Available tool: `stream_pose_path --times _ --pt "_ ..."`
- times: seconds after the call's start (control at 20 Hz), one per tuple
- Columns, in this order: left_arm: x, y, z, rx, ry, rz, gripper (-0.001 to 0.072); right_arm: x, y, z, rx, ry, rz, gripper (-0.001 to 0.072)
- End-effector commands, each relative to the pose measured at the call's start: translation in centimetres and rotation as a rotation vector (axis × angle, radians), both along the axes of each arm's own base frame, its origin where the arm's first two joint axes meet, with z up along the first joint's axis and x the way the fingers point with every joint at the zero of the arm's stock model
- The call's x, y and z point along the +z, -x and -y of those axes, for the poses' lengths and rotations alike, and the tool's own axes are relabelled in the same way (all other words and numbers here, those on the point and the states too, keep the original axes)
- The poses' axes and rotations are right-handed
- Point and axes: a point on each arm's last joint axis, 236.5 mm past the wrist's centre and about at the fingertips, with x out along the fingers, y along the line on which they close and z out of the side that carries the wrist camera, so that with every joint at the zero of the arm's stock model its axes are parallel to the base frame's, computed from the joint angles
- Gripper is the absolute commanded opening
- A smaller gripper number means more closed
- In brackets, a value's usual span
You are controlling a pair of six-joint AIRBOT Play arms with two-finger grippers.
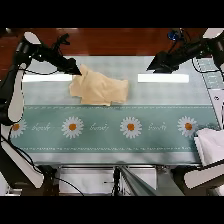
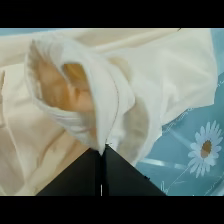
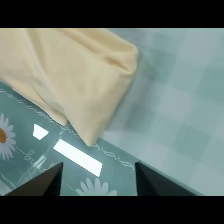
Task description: Fold the shirts.
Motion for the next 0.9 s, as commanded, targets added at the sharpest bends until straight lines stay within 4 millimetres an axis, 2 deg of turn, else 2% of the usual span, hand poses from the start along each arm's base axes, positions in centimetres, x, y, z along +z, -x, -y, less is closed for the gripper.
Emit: stream_pose_path --times 0.0,0.15,0.35,0.55,0.75,0.85 --pt "-2.9 1.4 -3.8 0.028 -0.122 -0.093 0.0024 -1.6 0.9 0.5 0.016 0.03 -0.064 0.0526" --pt "-5.8 2.0 -6.5 0.054 -0.233 -0.153 0.0024 -3.4 1.0 -0.1 0.021 0.017 -0.122 0.0527" --pt "-7.8 1.5 -7.6 0.077 -0.255 -0.164 0.0024 -4.9 1.1 -2.5 0.048 -0.054 -0.176 0.054" --pt "-8.4 0.3 -8.2 0.114 -0.256 -0.131 0.0024 -5.1 1.5 -6.1 0.094 -0.164 -0.208 0.0543" --pt "-8.4 0.2 -8.6 0.122 -0.254 -0.132 0.0025 -6.7 1.8 -9.0 0.095 -0.161 -0.212 0.0569" --pt "-8.2 0.4 -8.3 0.117 -0.238 -0.14 0.0025 -7.5 2.5 -10.9 0.067 -0.222 -0.258 0.0581"
